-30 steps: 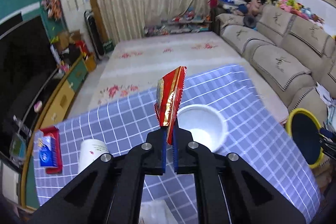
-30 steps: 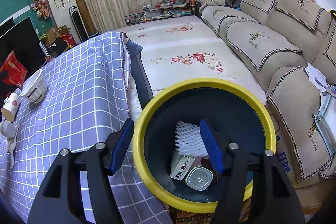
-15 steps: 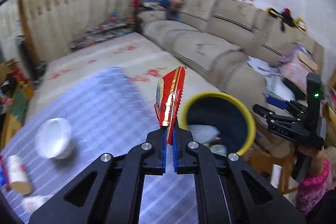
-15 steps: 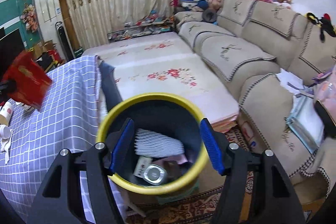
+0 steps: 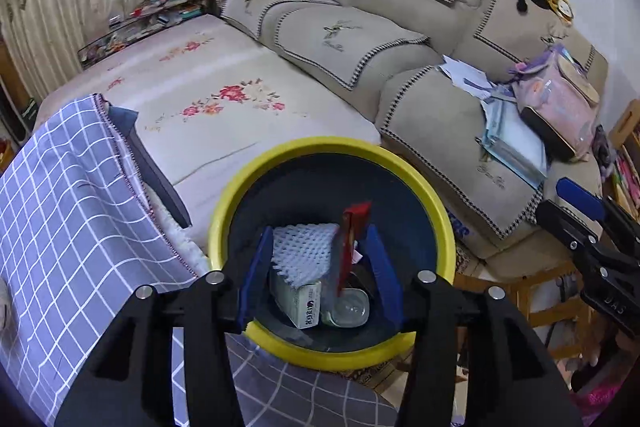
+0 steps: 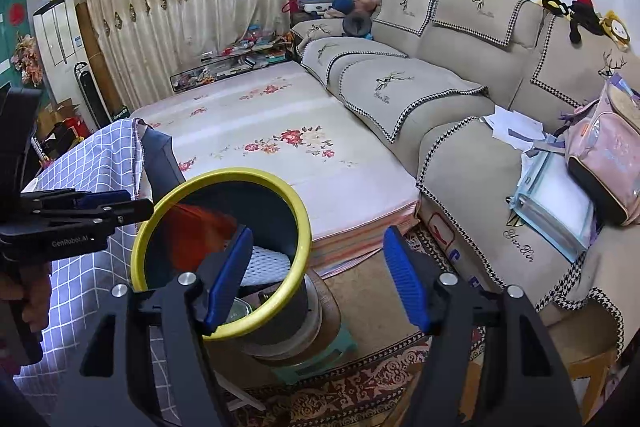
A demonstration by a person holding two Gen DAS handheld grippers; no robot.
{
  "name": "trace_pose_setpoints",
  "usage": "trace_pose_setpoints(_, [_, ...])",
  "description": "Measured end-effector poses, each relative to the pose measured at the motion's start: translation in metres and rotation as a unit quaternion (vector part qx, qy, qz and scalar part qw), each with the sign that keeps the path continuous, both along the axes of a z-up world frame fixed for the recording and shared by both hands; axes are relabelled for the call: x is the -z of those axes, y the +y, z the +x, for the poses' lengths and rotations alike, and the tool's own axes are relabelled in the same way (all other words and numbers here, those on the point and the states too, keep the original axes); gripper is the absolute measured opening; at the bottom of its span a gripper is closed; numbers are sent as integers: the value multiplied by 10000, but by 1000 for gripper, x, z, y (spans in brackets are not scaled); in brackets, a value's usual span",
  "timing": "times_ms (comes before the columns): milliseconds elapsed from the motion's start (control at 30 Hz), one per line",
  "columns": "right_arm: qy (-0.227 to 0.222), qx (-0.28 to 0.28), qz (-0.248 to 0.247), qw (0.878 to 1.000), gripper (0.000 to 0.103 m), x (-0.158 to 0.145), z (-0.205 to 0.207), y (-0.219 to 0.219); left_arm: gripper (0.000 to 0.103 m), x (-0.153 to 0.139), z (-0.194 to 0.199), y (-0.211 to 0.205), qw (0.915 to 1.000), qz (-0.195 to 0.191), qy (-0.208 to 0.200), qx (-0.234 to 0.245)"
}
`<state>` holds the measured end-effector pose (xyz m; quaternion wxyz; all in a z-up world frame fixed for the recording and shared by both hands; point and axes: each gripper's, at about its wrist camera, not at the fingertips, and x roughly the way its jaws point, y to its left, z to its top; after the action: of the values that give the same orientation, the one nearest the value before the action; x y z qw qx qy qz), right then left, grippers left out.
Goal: Collect trash
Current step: 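Carry the snack bag with the left gripper over the bin and release, then reach the right gripper to the white plastic bowl and grasp its rim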
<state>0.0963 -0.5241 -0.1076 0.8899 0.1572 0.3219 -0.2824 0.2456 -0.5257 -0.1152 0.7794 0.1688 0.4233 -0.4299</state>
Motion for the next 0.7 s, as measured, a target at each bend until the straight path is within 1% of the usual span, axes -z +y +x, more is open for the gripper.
trace_pose_setpoints(100, [-10, -59, 35, 10000, 65, 2, 4, 1, 51, -7, 1, 17, 9999, -68, -80, -124])
trace_pose_setpoints(200, [-41, -200, 68, 9998, 65, 2, 12, 10, 54, -27, -2, 57, 9988, -239, -249, -358])
trace_pose_setpoints(267, [-50, -334, 83, 9994, 65, 2, 21, 18, 57, -41, -7, 91, 9964, -417, -382, -624])
trace_pose_setpoints(367, [-53, -602, 84, 9981, 65, -1, 37, 33, 68, -57, -17, 147, 9910, -574, -618, -1039])
trace_pose_setpoints(400, [-55, -690, 77, 9976, 65, -2, 42, 38, 73, -60, -19, 158, 9895, -584, -670, -1143])
trace_pose_setpoints(433, [-64, -788, 77, 9968, 65, -4, 48, 44, 76, -64, -24, 183, 9859, -579, -774, -1367])
trace_pose_setpoints(500, [-117, -1102, 123, 9938, 66, -8, 66, 62, 82, -69, -30, 218, 9801, -579, -888, -1678])
trace_pose_setpoints(533, [-140, -1290, 143, 9914, 66, -11, 76, 72, 84, -71, -33, 241, 9752, -589, -949, -1912])
trace_pose_setpoints(600, [-148, -1674, 146, 9857, 67, -17, 98, 94, 86, -74, -39, 286, 9627, -588, -1062, -2417])
trace_pose_setpoints(633, [-129, -1884, 115, 9819, 66, -19, 112, 109, 87, -75, -42, 302, 9580, -598, -1091, -2583])
trace_pose_setpoints(667, [-107, -2031, 61, 9791, 66, -22, 121, 121, 88, -75, -46, 327, 9495, -615, -1134, -2860])
trace_pose_setpoints(700, [-69, -2236, -29, 9746, 66, -24, 135, 138, 90, -76, -50, 347, 9432, -642, -1151, -3051])
